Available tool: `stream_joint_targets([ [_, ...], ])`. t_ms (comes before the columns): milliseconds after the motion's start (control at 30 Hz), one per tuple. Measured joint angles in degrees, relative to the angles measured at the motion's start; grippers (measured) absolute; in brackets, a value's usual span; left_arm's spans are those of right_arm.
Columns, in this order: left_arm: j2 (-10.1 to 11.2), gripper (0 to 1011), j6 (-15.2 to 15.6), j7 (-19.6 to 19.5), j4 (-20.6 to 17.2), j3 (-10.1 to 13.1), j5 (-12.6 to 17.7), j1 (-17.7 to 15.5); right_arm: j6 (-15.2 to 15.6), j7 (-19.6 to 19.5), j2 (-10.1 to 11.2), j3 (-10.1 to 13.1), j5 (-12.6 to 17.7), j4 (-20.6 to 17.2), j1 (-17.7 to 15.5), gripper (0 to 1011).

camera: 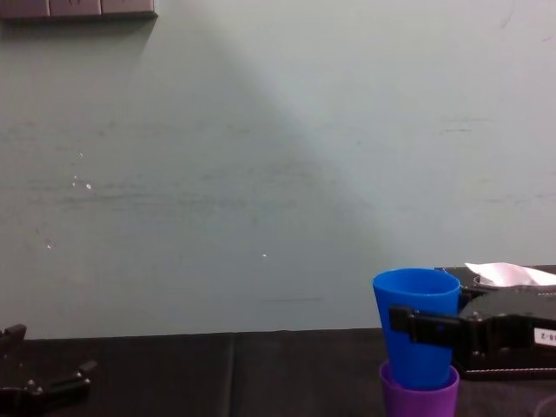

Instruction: Stack the three plastic cups sequentially using one hand.

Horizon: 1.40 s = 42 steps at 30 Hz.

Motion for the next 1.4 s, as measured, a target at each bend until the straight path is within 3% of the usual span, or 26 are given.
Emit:
stream_joint_targets([
  [433, 0.0, 1011, 0.0, 0.0, 0.0, 0.0, 0.0, 0.0, -1.53, 0.14, -0.04, -0.67, 0.72, 2.72, -0.46, 723],
  [867, 0.0, 1011, 0.0, 0.0, 0.0, 0.0, 0.0, 0.0, -1.59, 0.19, -0.01, -0.65, 0.76, 2.71, -0.48, 728],
  [1233, 0.0, 1012, 0.0, 0.0, 0.0, 0.0, 0.0, 0.0, -1.47, 0.16, -0.01, -0.61, 0.71, 2.58, -0.44, 1002],
  [1400, 0.0, 1011, 0.0, 0.0, 0.0, 0.0, 0.0, 0.0, -1.44, 0.15, -0.01, -0.61, 0.68, 2.55, -0.41, 1003],
])
